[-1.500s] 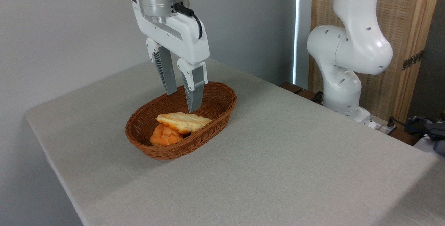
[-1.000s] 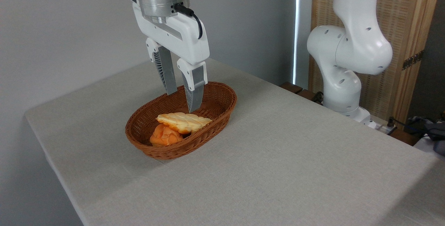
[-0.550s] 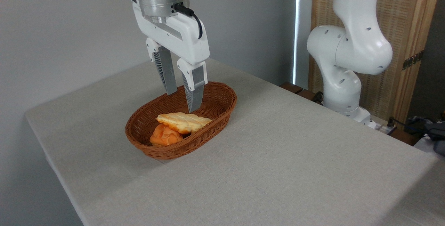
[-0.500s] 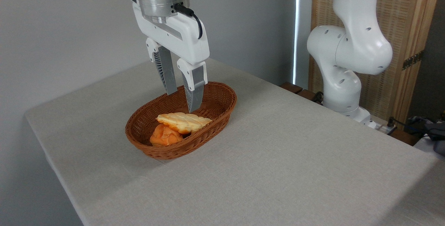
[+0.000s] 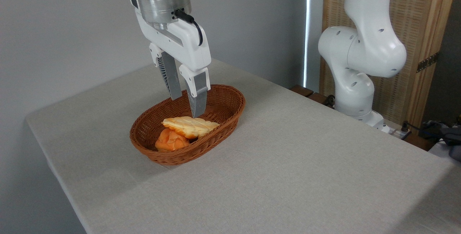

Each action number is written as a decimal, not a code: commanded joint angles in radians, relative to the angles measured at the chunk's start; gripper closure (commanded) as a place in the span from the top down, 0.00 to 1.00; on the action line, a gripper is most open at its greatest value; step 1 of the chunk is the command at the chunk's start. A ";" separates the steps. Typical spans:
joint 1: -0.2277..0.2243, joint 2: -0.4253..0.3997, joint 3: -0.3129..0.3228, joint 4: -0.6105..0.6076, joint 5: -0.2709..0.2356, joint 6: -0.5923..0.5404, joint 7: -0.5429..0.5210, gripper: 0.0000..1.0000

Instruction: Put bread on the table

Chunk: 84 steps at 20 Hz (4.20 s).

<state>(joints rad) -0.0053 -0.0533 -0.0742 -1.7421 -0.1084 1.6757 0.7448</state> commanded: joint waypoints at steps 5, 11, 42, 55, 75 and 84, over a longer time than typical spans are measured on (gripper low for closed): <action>-0.002 0.012 -0.073 0.015 0.059 0.067 0.119 1.00; -0.002 0.024 -0.174 0.012 0.061 0.121 0.090 1.00; -0.047 0.196 -0.197 -0.019 0.153 0.068 -0.041 0.97; -0.062 0.204 -0.196 -0.017 0.153 0.041 -0.039 0.37; -0.052 0.095 -0.174 -0.005 0.138 0.032 -0.051 0.37; -0.050 -0.008 -0.020 0.021 0.116 -0.054 -0.038 0.39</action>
<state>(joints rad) -0.0486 -0.0519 -0.1410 -1.7336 0.0201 1.6444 0.7035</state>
